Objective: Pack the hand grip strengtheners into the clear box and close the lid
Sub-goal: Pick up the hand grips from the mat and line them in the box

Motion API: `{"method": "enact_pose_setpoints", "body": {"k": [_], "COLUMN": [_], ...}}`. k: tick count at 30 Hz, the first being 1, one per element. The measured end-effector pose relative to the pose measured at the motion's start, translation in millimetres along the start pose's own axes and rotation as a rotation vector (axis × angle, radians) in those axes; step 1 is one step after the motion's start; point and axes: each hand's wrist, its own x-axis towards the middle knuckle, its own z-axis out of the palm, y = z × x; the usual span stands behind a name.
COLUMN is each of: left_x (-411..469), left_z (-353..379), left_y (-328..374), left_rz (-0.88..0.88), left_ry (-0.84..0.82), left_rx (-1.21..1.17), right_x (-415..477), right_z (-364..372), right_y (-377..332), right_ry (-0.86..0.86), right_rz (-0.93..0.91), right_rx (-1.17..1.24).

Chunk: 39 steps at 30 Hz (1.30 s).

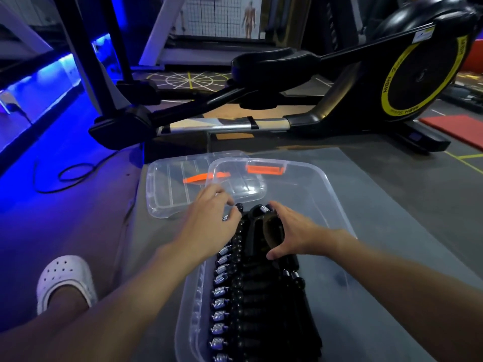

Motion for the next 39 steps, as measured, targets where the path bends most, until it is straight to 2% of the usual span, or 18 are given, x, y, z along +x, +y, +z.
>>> {"method": "enact_pose_setpoints", "body": {"k": [8,13,16,18,20,22,24,27,30,33,37,39], "left_x": [-0.1,5.9,14.9,18.8,20.6,18.4,11.8,0.6,-7.4,-10.1,-10.2,-10.1], "left_z": [-0.8,-3.6,-2.1,1.8,10.4,24.5,42.8,66.7,81.1,89.8,94.9,95.6], "left_y": [1.5,8.4,28.4,46.3,63.4,80.6,98.4,116.7,122.5,122.4,123.1,124.2], "left_rz": [0.026,-0.001,0.025,0.069,0.131,0.197,0.242,0.28,0.293,0.269,0.274,0.28], "left_ry": [0.012,-0.096,0.002,0.074,0.056,-0.05,-0.191,-0.331,-0.427,-0.524,-0.538,-0.544], "left_rx": [0.021,0.136,0.234,0.209,0.103,-0.012,-0.055,-0.021,0.026,0.062,0.045,0.032], "right_x": [2.6,-7.5,-22.2,-34.4,-47.3,-60.5,-73.2,-92.6,-114.0,-123.5,-114.9,-108.8], "right_z": [1.0,-14.4,-27.5,-36.0,-45.6,-50.7,-46.2,-20.6,14.6,41.0,62.1,69.9], "right_y": [6.8,5.0,2.8,5.2,15.8,38.4,72.5,126.8,165.3,184.2,186.2,186.2], "right_ry": [-0.078,0.032,0.112,0.25,0.489,0.717,0.811,0.691,0.383,0.139,0.177,0.166], "right_rz": [-0.019,-0.056,-0.099,-0.123,-0.125,-0.055,0.142,0.496,0.698,0.72,0.742,0.727], "right_rx": [0.002,0.097,0.113,0.119,0.127,0.089,0.079,0.115,0.11,0.036,0.172,0.114]}}
